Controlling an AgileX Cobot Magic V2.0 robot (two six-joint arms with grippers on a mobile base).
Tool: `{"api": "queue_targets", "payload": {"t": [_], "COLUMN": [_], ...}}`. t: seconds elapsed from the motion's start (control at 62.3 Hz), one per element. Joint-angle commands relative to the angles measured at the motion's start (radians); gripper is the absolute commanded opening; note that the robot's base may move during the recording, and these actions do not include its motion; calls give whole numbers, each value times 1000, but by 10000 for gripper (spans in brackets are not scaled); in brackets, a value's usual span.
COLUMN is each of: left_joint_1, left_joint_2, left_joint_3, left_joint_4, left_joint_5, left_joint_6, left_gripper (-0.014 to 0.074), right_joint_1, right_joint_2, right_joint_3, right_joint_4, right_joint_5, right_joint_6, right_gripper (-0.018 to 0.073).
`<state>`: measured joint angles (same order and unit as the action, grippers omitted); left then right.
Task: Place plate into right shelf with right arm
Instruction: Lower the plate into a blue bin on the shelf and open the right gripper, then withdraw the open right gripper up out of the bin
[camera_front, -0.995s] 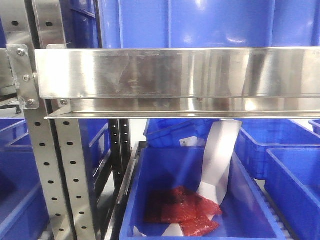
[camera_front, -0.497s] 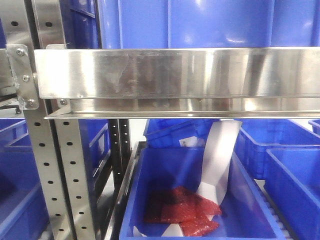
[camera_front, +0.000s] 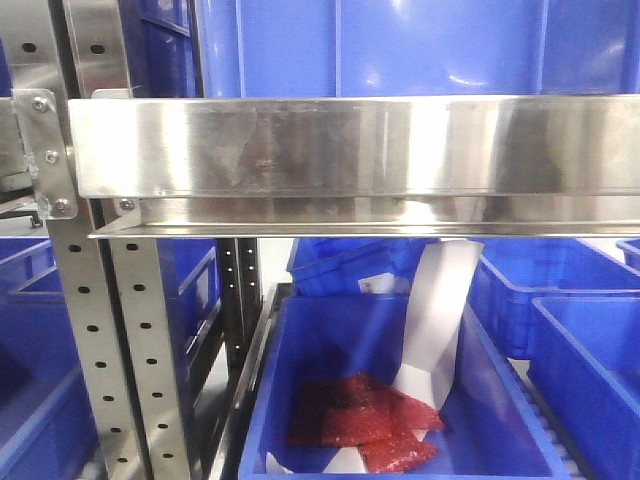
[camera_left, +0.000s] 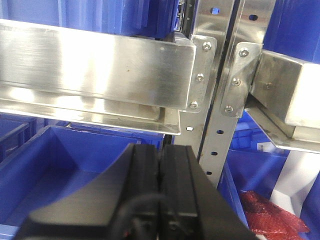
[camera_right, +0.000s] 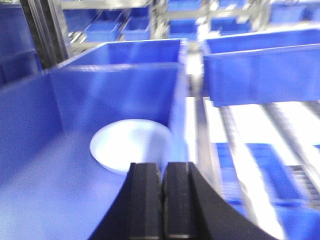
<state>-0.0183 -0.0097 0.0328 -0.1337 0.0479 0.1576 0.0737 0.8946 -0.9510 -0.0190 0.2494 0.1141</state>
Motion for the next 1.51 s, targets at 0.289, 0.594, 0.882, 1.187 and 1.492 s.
{"api": "queue_targets", "payload": {"t": [0.289, 0.594, 0.882, 1.187, 1.492], "left_joint_1": [-2, -2, -2, -2, -2], "left_joint_2": [-10, -10, -10, -10, -10], "left_joint_3": [10, 10, 10, 10, 10], "left_joint_4": [-8, -8, -8, -8, -8], "left_joint_5": [-90, -90, -90, -90, -90], "left_joint_6": [-7, -7, -7, -7, -7], "left_gripper": [-128, -128, -128, -128, -128], "right_joint_1": [-7, -7, -7, -7, -39], "right_joint_2": [-572, -849, -857, -859, -924], "right_joint_3": [449, 646, 680, 694, 868], "right_joint_4": [-34, -34, -34, -34, -3], "right_joint_5": [-93, -91, -82, -99, -220], "right_joint_6": [-1, -1, -1, -1, -14], "right_gripper": [52, 52, 52, 52, 52]}}
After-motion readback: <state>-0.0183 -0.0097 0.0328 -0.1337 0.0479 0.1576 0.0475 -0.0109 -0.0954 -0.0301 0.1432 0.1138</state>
